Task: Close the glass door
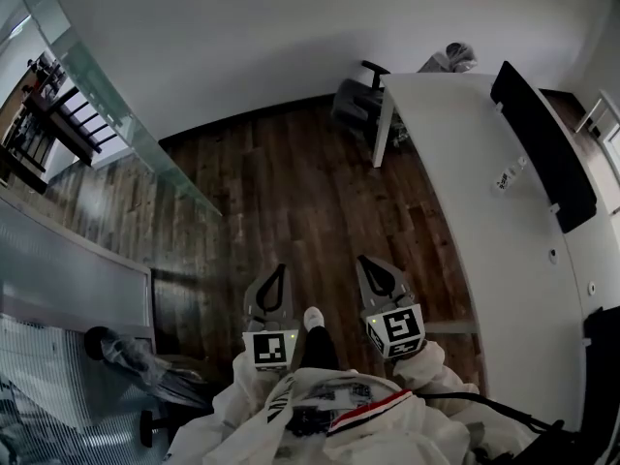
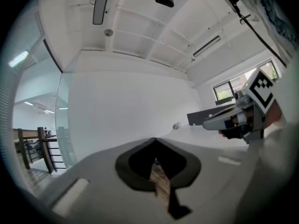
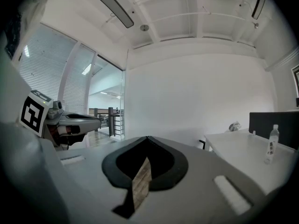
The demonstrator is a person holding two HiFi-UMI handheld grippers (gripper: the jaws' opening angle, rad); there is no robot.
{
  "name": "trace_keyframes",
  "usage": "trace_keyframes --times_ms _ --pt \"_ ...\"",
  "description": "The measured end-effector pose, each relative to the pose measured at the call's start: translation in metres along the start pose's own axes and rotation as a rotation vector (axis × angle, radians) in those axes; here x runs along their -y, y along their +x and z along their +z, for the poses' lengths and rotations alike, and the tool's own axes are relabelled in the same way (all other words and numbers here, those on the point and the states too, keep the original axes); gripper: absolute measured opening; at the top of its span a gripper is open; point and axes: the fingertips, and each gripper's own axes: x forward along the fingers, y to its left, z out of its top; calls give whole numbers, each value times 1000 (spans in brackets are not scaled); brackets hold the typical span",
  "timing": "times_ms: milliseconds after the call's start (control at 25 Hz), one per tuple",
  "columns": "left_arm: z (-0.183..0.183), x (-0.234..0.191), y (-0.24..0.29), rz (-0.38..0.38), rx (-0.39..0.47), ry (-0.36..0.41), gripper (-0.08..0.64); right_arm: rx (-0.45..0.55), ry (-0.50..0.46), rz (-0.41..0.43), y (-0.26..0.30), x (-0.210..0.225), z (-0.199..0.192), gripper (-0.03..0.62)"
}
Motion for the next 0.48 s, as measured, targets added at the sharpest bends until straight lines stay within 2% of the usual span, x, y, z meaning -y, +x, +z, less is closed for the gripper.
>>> trace_keyframes --times_ms 160,480 --pt "-2 -36 40 -15 -33 -3 2 -18 -13 15 58 2 8 5" --pt "-14 -116 104 24 -17 -19 2 -26 -36 41 162 2 24 6"
